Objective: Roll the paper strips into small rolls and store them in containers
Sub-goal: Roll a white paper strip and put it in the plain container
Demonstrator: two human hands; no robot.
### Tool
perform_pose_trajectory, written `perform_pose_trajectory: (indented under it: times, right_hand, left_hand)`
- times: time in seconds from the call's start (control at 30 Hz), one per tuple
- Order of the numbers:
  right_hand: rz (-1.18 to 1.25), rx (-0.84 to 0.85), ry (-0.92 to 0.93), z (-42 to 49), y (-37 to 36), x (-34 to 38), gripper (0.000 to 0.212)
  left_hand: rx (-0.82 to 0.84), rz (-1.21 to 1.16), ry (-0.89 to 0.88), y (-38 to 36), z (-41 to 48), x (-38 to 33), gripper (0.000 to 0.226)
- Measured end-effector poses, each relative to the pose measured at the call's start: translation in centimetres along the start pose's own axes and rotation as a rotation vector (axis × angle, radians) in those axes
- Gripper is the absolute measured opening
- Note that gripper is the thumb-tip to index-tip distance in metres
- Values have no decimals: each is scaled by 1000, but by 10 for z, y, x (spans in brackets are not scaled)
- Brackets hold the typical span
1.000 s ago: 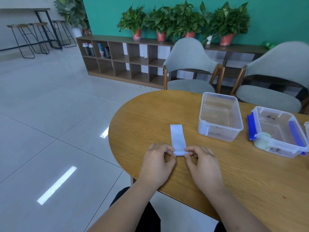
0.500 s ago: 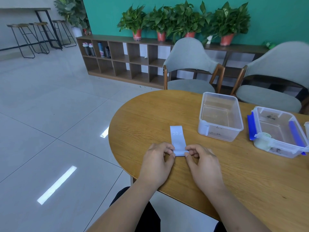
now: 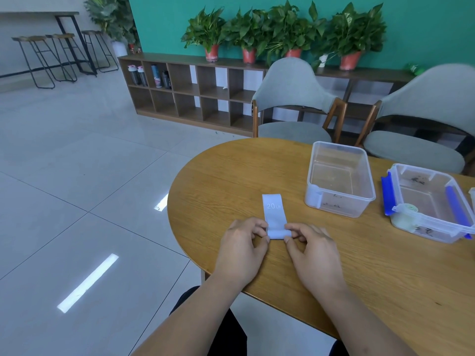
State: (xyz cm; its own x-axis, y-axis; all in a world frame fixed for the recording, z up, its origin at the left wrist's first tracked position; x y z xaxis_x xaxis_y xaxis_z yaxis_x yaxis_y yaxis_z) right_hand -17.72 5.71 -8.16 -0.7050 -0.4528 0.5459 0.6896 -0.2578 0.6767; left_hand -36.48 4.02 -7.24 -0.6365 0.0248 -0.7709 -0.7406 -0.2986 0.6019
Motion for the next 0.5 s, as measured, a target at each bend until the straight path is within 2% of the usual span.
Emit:
perform_pose_trajectory:
  times: [0.23, 0.5]
  right_hand:
    - [-20, -7, -1, 0, 0, 1, 16]
    - [-40, -6, 2, 0, -1, -2, 25]
  left_hand:
    - [3, 32, -3, -1, 0, -1, 17]
    - [25, 23, 7, -1, 0, -2, 28]
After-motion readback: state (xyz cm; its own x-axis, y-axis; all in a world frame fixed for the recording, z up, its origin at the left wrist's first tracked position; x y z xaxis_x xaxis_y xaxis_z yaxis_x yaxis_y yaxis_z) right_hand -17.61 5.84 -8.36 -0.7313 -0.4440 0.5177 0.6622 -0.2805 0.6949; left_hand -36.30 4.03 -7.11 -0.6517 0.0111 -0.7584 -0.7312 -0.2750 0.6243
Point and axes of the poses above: each hand's wrist, its own z-axis towards the middle knuckle, its own y-axis out of the back of the hand, x = y × z, the point moved 6 cm from there along z, towards the middle knuckle, and after that the axes turned 10 degrees about y, right-handed, at the moved point
